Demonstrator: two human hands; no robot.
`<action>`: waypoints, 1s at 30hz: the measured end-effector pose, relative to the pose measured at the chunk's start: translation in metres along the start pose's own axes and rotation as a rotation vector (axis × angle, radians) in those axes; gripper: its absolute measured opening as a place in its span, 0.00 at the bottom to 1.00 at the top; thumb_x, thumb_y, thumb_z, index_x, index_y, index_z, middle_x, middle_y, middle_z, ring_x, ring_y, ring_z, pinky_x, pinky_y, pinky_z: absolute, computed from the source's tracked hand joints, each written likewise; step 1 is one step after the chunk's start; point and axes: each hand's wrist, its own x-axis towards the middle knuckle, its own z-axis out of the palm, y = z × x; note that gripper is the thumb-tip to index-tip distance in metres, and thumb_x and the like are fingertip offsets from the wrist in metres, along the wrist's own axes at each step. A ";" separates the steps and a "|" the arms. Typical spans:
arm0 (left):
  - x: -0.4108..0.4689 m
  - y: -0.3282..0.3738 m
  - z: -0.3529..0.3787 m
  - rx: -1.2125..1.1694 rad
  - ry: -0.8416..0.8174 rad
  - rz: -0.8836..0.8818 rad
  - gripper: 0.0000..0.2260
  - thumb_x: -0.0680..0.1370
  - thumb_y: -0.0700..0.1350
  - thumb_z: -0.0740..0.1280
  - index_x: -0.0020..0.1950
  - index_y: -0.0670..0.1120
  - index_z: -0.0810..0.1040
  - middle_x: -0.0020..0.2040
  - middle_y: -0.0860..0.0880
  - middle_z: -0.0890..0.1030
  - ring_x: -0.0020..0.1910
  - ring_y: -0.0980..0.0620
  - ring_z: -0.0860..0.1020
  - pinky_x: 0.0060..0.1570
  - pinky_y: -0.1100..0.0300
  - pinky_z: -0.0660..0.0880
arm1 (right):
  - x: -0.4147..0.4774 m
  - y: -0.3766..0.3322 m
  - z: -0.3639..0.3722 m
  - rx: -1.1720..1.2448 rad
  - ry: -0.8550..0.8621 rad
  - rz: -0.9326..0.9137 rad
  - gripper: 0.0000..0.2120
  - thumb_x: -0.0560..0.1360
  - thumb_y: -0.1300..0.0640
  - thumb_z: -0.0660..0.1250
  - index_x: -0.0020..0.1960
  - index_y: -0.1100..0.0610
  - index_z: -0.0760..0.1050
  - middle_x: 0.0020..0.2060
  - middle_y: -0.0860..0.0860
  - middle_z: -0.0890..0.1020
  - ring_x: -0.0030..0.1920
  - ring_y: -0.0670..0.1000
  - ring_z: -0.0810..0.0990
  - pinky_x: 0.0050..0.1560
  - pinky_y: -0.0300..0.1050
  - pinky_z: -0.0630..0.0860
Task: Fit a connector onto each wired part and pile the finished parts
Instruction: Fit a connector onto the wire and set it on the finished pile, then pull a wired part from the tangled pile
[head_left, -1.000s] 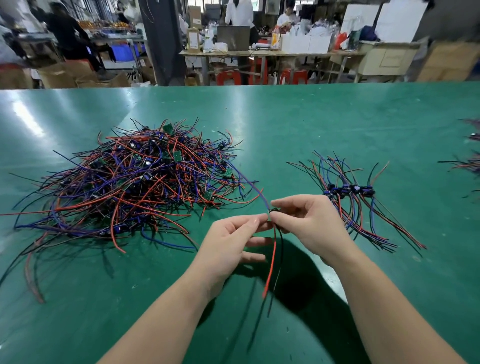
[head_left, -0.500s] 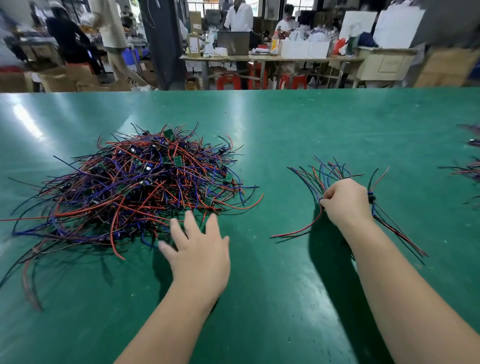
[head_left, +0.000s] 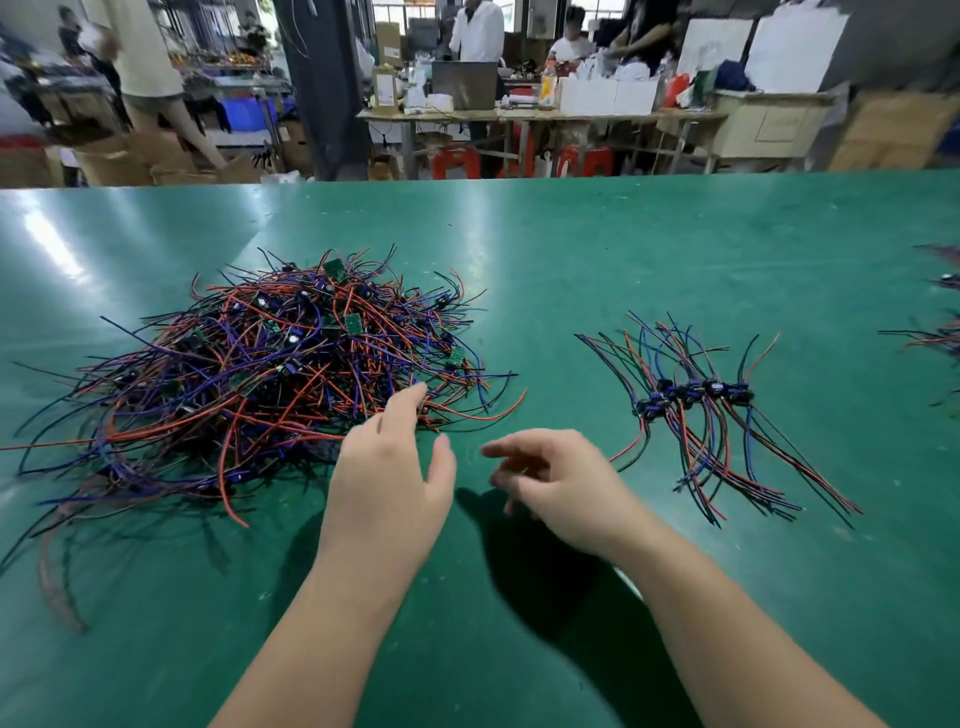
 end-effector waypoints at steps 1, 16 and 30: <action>0.000 0.003 -0.001 -0.068 0.060 0.043 0.20 0.74 0.39 0.70 0.65 0.42 0.74 0.51 0.44 0.81 0.50 0.45 0.79 0.55 0.60 0.69 | -0.001 -0.001 0.004 0.088 -0.037 -0.017 0.18 0.74 0.66 0.68 0.61 0.52 0.77 0.40 0.49 0.82 0.33 0.49 0.81 0.34 0.32 0.71; 0.005 -0.021 -0.012 0.542 -0.307 -0.262 0.24 0.72 0.40 0.62 0.68 0.51 0.68 0.69 0.47 0.65 0.66 0.43 0.62 0.63 0.51 0.65 | -0.003 -0.001 0.023 0.490 -0.012 0.021 0.12 0.75 0.67 0.67 0.53 0.52 0.79 0.33 0.49 0.81 0.31 0.46 0.79 0.31 0.36 0.73; 0.012 -0.027 -0.020 0.358 0.163 -0.124 0.06 0.77 0.46 0.68 0.49 0.49 0.85 0.50 0.51 0.84 0.47 0.42 0.75 0.47 0.51 0.67 | -0.004 0.001 0.016 0.626 -0.011 0.127 0.09 0.77 0.68 0.62 0.48 0.58 0.80 0.33 0.52 0.82 0.30 0.48 0.78 0.30 0.37 0.72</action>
